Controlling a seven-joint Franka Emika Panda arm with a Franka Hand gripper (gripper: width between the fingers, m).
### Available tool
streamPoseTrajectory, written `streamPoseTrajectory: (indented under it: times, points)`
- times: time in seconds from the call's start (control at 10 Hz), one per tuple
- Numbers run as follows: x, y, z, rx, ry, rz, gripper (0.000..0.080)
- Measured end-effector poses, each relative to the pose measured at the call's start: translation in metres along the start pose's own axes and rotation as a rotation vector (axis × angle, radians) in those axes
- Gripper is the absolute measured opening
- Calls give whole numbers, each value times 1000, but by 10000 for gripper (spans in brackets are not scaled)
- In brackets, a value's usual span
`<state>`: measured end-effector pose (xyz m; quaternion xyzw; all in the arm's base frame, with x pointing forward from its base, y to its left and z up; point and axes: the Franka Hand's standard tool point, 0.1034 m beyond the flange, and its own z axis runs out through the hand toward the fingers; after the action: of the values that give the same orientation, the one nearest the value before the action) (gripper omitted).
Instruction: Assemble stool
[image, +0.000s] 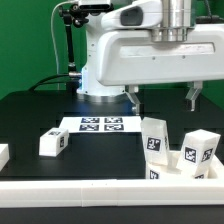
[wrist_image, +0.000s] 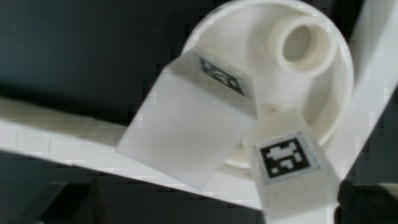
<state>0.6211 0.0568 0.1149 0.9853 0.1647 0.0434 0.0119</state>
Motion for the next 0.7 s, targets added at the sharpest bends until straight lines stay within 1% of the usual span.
streamPoseTrajectory:
  times: [0.2, 0.3, 0.5, 0.7]
  points:
    - [-1, -2, 6, -17, -21, -208, 649]
    - [-2, -2, 8, -18, -31, -287, 649]
    - [-3, 1, 8, -19, -31, -399, 649]
    - [-4, 4, 9, -25, -41, -540, 649]
